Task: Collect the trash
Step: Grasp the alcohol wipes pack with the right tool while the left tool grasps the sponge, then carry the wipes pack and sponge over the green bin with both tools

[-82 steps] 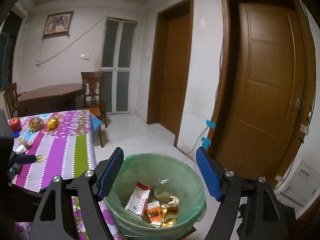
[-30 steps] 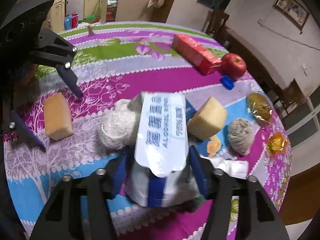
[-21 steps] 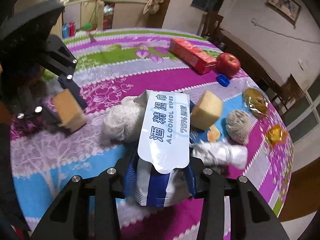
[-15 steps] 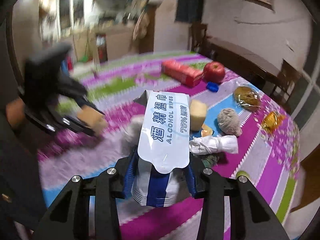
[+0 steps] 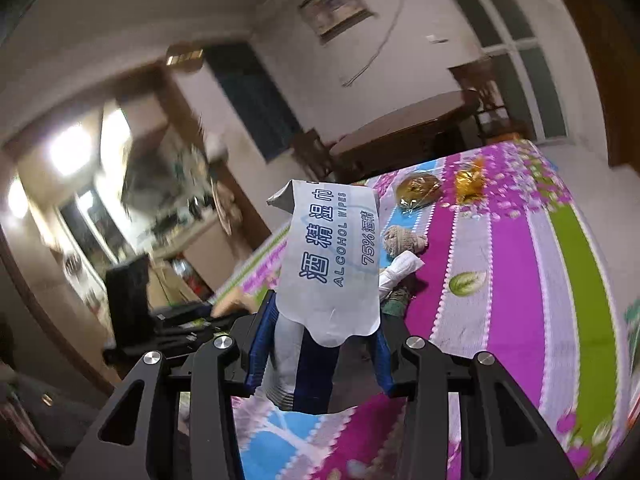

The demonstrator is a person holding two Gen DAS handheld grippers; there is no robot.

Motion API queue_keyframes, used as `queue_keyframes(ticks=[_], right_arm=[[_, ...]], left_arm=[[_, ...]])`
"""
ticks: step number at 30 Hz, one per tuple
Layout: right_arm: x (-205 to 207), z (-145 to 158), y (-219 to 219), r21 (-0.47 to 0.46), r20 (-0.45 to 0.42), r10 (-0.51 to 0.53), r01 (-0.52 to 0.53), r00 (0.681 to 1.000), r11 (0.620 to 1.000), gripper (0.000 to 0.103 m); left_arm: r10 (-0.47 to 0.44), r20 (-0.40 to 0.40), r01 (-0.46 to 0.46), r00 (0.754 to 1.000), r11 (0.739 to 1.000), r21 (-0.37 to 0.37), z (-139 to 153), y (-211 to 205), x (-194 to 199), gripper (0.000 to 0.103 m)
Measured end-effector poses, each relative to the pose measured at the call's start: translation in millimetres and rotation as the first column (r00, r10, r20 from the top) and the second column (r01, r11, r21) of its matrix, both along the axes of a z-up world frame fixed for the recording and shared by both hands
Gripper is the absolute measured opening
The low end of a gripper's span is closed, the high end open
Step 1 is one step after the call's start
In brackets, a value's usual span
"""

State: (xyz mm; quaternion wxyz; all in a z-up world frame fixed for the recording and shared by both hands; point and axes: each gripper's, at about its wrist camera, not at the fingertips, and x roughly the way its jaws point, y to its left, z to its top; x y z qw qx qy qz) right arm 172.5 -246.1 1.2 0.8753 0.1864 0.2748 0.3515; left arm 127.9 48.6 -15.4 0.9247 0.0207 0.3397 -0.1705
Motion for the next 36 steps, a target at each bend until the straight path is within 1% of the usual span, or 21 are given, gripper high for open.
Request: queue_keyframes(ticks=[2, 4, 7, 9, 11, 13, 15, 16, 17, 24, 29, 32, 36], right_arm=[[-9.6, -0.3, -7.4, -0.015, -0.003, -0.058, 0.058, 0.998, 0.998, 0.044], [-16.6, -2.2, -11.4, -0.037, -0.006, -0.093, 0.093, 0.996, 0.995, 0.044], [-27.4, -5.6, -15.7, -0.1, -0.01, -0.161, 0.159, 0.987, 0.982, 0.044], [-34.5, -8.3, -17.0, -0.181, -0.002, -0.224, 0.22, 0.975, 0.958, 0.044], [-40.5, -11.6, -17.9, -0.219, 0.001, -0.253, 0.247, 0.967, 0.944, 0.044], [-45.3, -15.0, -19.7, -0.242, -0.001, -0.27, 0.262, 0.963, 0.934, 0.044], [-51.2, -20.3, -21.5, -0.287, 0.009, -0.3, 0.29, 0.954, 0.913, 0.044], [-54.5, -23.7, -21.4, -0.321, 0.017, -0.317, 0.305, 0.948, 0.897, 0.044], [-55.7, -25.8, -20.0, -0.334, 0.017, -0.321, 0.308, 0.947, 0.891, 0.044], [-62.9, -45.8, -33.2, -0.335, -0.015, -0.34, 0.316, 0.94, 0.888, 0.044], [-62.2, -51.4, -40.7, -0.356, -0.008, -0.359, 0.332, 0.933, 0.873, 0.044], [-64.0, -51.4, -43.2, -0.358, -0.006, -0.365, 0.338, 0.931, 0.87, 0.044], [-68.1, -51.3, -45.9, -0.386, 0.018, -0.382, 0.359, 0.924, 0.85, 0.044]], left_arm=[[-0.01, -0.003, 0.01, 1.0, 1.0, 0.0, 2.7, -14.2, 2.1, 0.034], [-0.01, -0.002, 0.01, 1.0, 1.0, 0.017, 3.6, -31.8, 6.8, 0.034], [-0.016, -0.03, 0.016, 0.999, 1.0, 0.009, 2.1, -53.7, 16.2, 0.034], [0.011, -0.027, -0.01, 1.0, 0.999, 0.035, -1.2, -67.4, 21.8, 0.034], [0.03, -0.017, -0.029, 0.999, 0.998, 0.062, -3.8, -79.2, 24.7, 0.034], [0.03, -0.018, -0.028, 0.999, 0.997, 0.074, -6.6, -90.5, 26.7, 0.034], [0.027, -0.02, -0.025, 0.999, 0.996, 0.088, -9.7, -102.2, 27.9, 0.034], [0.027, -0.018, -0.025, 0.999, 0.995, 0.096, -10.9, -106.6, 27.9, 0.034], [0.03, -0.014, -0.028, 0.999, 0.994, 0.107, -11.5, -110.9, 27.7, 0.034], [0.041, 0.018, -0.044, 0.999, 0.981, 0.191, -19.5, -138.0, 25.4, 0.034], [0.036, 0.033, -0.043, 0.999, 0.973, 0.225, -21.4, -151.7, 22.3, 0.034], [0.029, 0.035, -0.037, 0.999, 0.972, 0.233, -21.6, -157.7, 20.3, 0.033], [0.022, 0.037, -0.03, 0.999, 0.97, 0.243, -23.0, -164.2, 17.8, 0.033]])
